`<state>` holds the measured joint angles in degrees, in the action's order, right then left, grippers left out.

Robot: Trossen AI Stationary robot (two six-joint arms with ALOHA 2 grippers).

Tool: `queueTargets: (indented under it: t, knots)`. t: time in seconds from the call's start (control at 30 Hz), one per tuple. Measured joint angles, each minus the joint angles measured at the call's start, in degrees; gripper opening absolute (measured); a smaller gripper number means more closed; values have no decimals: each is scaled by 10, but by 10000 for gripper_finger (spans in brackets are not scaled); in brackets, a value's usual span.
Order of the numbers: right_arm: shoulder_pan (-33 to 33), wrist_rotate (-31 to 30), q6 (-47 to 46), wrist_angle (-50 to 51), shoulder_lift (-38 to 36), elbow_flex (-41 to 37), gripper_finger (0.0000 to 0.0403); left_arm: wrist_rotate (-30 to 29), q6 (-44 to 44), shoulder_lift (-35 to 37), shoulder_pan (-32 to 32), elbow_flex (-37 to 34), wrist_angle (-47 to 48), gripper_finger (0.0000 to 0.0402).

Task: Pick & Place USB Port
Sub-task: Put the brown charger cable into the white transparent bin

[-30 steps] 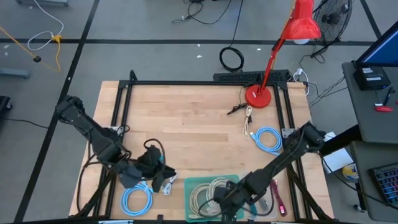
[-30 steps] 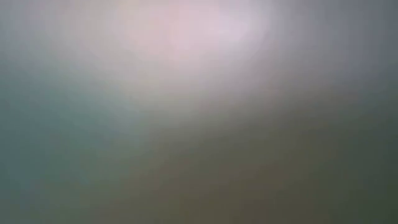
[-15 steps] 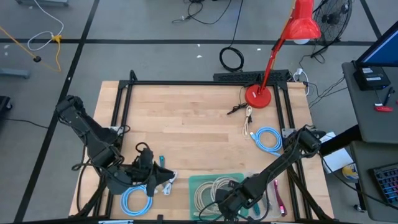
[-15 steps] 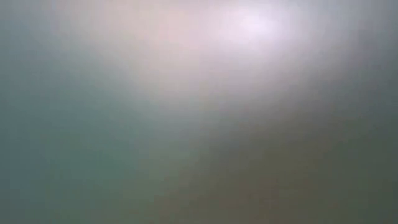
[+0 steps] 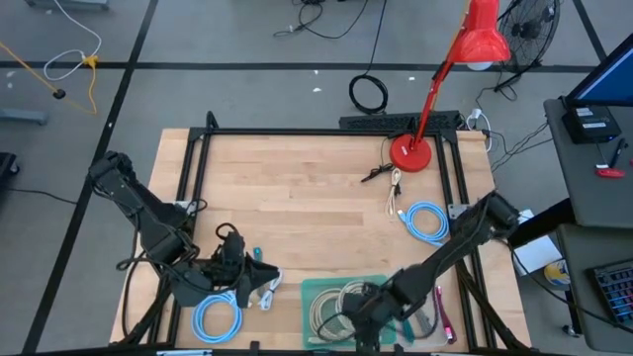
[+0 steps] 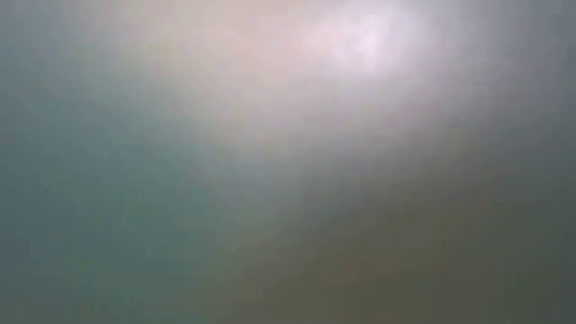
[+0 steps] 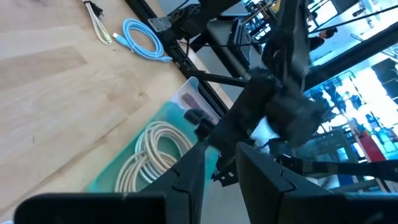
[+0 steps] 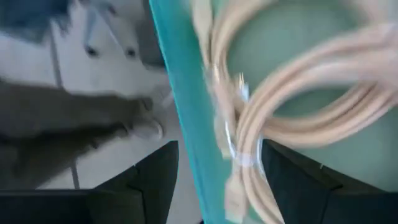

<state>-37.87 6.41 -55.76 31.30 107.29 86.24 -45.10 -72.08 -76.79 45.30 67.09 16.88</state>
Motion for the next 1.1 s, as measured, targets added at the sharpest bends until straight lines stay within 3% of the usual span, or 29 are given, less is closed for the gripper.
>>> queueTargets:
  t: [0.33,0.47,0.63,0.83,1.1]
  knots:
    - [53,-129,78,-63,-159,0,193,36,-23,0,-6,0,46,92]
    - [83,-182,80,12,-207,0,190,66,-30,0,-6,0,64,92]
    - [132,-242,37,197,-245,0,191,98,-29,0,-17,0,92,92]
    - [199,-217,-50,433,-249,-11,192,184,11,0,-55,0,117,92]
    - [258,-116,-92,430,-253,-150,200,273,109,0,-108,0,117,92]
